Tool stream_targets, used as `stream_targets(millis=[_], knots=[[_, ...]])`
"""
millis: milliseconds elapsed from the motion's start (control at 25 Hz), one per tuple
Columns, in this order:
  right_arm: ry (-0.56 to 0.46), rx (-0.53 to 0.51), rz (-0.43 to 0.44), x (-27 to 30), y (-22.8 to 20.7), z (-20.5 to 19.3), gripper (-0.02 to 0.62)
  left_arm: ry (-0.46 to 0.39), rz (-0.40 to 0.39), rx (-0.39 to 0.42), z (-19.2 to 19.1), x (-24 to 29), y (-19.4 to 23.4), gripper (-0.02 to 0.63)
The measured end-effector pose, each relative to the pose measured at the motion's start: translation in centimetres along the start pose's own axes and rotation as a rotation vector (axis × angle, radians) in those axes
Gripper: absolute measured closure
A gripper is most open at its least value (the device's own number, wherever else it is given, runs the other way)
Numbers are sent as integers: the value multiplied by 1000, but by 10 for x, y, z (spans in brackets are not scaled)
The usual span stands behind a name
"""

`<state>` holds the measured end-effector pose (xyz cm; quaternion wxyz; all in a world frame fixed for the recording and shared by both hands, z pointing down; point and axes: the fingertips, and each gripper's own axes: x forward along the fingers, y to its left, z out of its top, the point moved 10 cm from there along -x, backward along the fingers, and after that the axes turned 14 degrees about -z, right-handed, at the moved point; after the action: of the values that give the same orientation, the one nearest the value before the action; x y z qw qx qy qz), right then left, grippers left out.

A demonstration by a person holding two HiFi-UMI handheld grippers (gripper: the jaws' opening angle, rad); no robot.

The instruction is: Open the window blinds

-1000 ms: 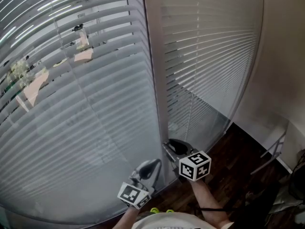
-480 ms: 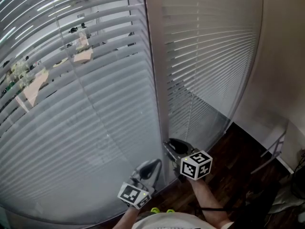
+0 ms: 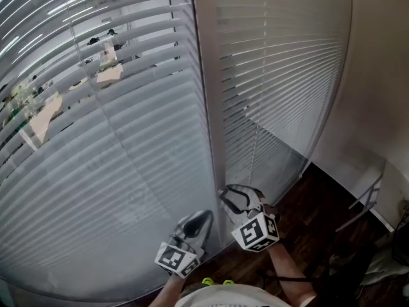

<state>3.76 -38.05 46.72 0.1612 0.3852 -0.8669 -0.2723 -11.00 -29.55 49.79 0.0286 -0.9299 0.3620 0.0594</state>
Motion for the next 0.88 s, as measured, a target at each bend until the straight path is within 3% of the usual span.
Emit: stream_targets(millis=[280,560,680,880], knots=[[-21,-346,-35,-4,14,5,466,-3,-5,-3,-2,4,2,615],[-1,-552,-62,8,21,-2,448,-4,-3,-5,-3,5,5,615],[-14,-572,-99,8,24,-2,463,0,-4,-7,-3,4,5,615],[-18,-444,-98,8,21,-3,465,2,0,-12,-3,1,6,615]])
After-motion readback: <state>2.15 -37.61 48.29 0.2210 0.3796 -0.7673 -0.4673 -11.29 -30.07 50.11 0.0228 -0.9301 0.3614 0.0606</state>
